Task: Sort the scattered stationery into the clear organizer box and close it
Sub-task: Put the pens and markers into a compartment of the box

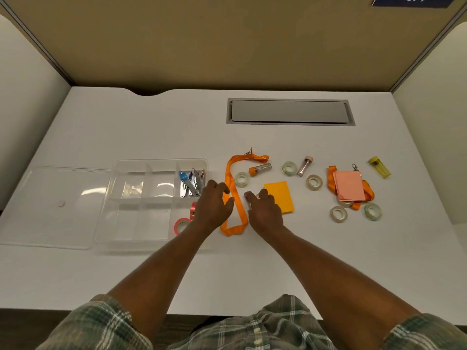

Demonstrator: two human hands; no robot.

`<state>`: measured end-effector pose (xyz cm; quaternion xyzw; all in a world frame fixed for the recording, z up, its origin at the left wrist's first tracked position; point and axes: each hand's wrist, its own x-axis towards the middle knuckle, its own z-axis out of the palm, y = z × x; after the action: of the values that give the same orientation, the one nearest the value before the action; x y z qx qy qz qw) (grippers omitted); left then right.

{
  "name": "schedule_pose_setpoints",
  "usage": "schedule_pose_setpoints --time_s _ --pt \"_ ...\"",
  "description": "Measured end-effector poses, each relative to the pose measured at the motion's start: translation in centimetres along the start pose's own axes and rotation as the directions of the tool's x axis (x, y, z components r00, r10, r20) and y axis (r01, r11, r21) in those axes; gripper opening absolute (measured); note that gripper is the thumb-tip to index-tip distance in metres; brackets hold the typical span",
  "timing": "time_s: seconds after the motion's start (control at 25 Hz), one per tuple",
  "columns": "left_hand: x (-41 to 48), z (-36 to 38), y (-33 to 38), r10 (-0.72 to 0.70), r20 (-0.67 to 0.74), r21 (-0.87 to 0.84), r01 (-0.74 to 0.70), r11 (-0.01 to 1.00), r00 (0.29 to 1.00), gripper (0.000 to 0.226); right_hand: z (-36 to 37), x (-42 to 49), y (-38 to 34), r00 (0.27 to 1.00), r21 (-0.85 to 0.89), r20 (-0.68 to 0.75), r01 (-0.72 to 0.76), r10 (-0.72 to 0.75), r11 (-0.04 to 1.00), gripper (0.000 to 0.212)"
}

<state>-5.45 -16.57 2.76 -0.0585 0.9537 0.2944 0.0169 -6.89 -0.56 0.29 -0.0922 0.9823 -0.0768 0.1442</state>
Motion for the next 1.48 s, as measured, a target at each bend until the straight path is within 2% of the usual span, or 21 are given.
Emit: schedule_pose_setpoints --time_s 0.12,0.24,0.32,0.48,0.56,0.64,0.72,0.8,0.96,1.04,1.12,1.2,1.28,1.36,1.48 --pt "-1.0 1.8 0.9 -0.01 0.055 -0.019 0.011 1.0 0.998 0.028 0.8 -0.7 1.2 0.995 -0.002 -0.005 0.1 -0.1 0.995 0.046" --pt "-1.8 3.4 1.3 -0.023 0.094 -0.054 0.028 0.998 0.995 0.024 1.2 -1.6 1.5 0.985 0.03 -0.059 0.167 -0.165 0.986 0.036" --pt "-2.1 4.3 1.6 -0.077 0.107 -0.095 0.087 0.992 0.991 0.026 1.5 -2.0 1.9 0.985 0.051 -0.061 0.166 -0.163 0.985 0.037" --pt "-2.2 6.0 2.7 -0.234 0.15 -0.14 0.255 0.957 0.961 0.042 1.6 -2.8 3.2 0.997 0.18 -0.029 0.08 -0.075 0.981 0.057" --pt "-2.0 6.8 3.6 -0.29 0.186 -0.173 0.322 0.931 0.939 0.051 1.1 -3.0 4.0 0.999 0.381 -0.034 -0.023 0.039 0.924 0.057" --pt "-1.8 7.4 4.9 -0.366 0.22 -0.273 0.417 0.867 0.905 0.056 0.6 -3.2 4.7 0.992 0.583 -0.036 -0.077 0.121 0.809 0.054" --pt "-1.4 7.9 6.5 -0.402 0.242 -0.391 0.467 0.793 0.883 0.052 -0.1 -3.4 5.5 0.99 0.704 -0.032 -0.074 0.136 0.706 0.053" --pt "-0.8 8.4 8.3 -0.383 0.257 -0.468 0.46 0.754 0.888 0.041 -0.8 -3.6 6.3 0.99 0.749 -0.061 -0.037 0.126 0.661 0.048" --pt "0.6 9.5 11.7 -0.37 0.278 -0.522 0.463 0.717 0.887 0.025 -2.0 -3.8 10.0 0.99 0.705 -0.103 0.003 0.098 0.709 0.04" --pt "1.0 9.9 12.7 -0.382 0.307 -0.534 0.49 0.689 0.871 0.021 -2.4 -3.7 12.8 0.98 0.622 -0.148 -0.009 0.129 0.783 0.037" --pt "1.2 10.3 13.1 -0.385 0.333 -0.522 0.509 0.685 0.861 0.022 -2.7 -3.5 16.0 0.942 0.501 -0.231 -0.098 0.242 0.86 0.036" --pt "1.3 10.7 13.2 -0.383 0.34 -0.506 0.511 0.695 0.859 0.024 -3.3 -3.2 19.3 0.86 0.468 -0.277 -0.27 0.43 0.841 0.043" --pt "1.3 11.0 13.1 -0.386 0.341 -0.493 0.513 0.703 0.857 0.023 -4.0 -2.7 22.5 0.748 0.555 -0.213 -0.437 0.629 0.708 0.05" --pt "1.3 11.4 13.3 -0.393 0.345 -0.481 0.52 0.706 0.852 0.022 -4.7 -1.8 25.1 0.659 0.624 -0.039 -0.571 0.751 0.534 0.054" --pt "1.4 11.8 13.6 -0.403 0.343 -0.451 0.525 0.722 0.849 0.022 -5.1 -0.3 27.2 0.62 0.661 0.124 -0.634 0.775 0.402 0.052"
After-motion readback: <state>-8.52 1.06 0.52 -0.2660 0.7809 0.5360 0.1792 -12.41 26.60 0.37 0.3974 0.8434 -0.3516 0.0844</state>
